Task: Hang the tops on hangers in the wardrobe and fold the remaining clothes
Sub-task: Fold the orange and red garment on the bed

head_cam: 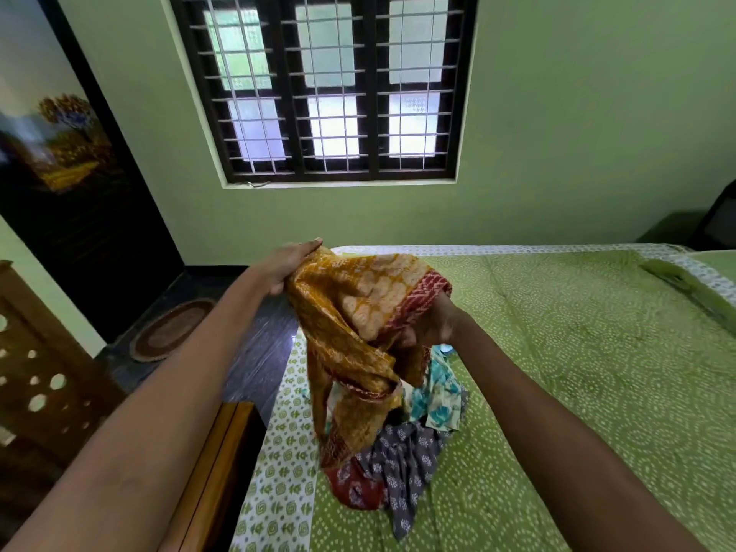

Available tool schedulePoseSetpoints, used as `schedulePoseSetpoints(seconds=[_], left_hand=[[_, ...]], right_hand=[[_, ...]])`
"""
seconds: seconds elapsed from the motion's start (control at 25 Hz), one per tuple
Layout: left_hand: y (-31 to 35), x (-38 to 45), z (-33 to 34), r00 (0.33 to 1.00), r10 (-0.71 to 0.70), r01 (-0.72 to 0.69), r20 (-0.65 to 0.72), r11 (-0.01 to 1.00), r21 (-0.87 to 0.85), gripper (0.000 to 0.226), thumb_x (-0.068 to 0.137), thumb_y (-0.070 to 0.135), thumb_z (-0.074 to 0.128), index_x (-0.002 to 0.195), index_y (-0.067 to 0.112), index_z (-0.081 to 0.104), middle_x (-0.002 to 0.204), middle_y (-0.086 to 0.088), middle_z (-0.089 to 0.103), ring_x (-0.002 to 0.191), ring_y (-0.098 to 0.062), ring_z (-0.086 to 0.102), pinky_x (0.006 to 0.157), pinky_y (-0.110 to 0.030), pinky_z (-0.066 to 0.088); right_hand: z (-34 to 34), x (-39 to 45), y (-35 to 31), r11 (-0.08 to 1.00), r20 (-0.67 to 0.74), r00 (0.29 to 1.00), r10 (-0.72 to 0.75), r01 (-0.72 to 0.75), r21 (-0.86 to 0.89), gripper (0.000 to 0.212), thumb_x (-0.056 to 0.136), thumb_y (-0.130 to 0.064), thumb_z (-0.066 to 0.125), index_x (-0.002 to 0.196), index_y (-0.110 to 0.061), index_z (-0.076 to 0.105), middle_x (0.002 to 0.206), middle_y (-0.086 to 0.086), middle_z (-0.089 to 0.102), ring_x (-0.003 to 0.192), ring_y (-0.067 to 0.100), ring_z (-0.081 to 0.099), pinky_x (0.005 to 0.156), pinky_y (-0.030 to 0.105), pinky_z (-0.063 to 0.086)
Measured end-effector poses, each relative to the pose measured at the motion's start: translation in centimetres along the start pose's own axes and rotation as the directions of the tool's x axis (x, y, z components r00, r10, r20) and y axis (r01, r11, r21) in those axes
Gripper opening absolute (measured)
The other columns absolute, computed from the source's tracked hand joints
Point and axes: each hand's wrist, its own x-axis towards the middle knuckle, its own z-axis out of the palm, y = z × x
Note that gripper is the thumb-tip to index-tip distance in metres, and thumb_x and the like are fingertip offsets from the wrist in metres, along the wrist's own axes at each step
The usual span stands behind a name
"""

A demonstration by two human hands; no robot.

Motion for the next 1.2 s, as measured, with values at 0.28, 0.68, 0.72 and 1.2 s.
schedulePoseSetpoints(seconds=[0.28,0.68,0.72,1.2], left_hand=[[-1.3,1.5,-3.6,0.990,-0.028,0.028,-0.137,1.000,0.000,0.029,0.091,0.037,0.056,0.100,0.009,0.057,0.086,-0.007,0.062,0.074,-0.018,0.060,0.057,-0.024,0.052],[0.9,3.9,-3.4,0.955,0.059,-0.130,-0.290,0.964,-0.231,0.021,0.092,0.029,0.058,0.092,0.008,0.059,0.090,-0.006,0.065,0.069,-0.013,0.060,0.061,-0.026,0.050],[0.8,4.0,-3.6,0.955,0.064,-0.163,-0.290,0.929,-0.333,0.021,0.092,0.030,0.057,0.092,0.009,0.060,0.091,-0.006,0.067,0.070,-0.014,0.062,0.064,-0.029,0.052],[-1.7,4.6,-2.1,0.999,-0.008,-0.006,-0.034,0.925,-0.381,0.014,0.094,0.015,0.054,0.089,0.003,0.059,0.083,-0.011,0.063,0.062,-0.013,0.067,0.060,-0.024,0.057]], right_hand=[[-2.7,-2.8,-6.0,0.952,-0.146,0.941,-0.305,0.301,-0.049,0.014,0.067,-0.022,0.077,0.068,-0.013,0.066,0.056,-0.004,0.052,0.045,0.007,0.042,0.039,0.016,0.033],[-4.1,-5.0,-9.8,0.887,-0.073,0.902,-0.425,0.399,-0.232,0.044,0.068,-0.024,0.070,0.108,-0.008,0.063,0.087,0.000,0.073,0.077,0.011,0.069,0.070,0.024,0.057],[-4.7,-4.9,-9.8,0.900,-0.042,0.911,-0.409,0.396,-0.180,0.046,0.058,-0.023,0.079,0.100,-0.009,0.067,0.084,0.001,0.073,0.075,0.011,0.069,0.070,0.024,0.056],[-6.2,-5.8,-11.7,0.940,-0.250,0.906,-0.340,0.333,-0.075,0.030,0.046,-0.027,0.087,0.061,-0.010,0.069,0.066,0.006,0.069,0.059,0.021,0.067,0.070,0.035,0.046]])
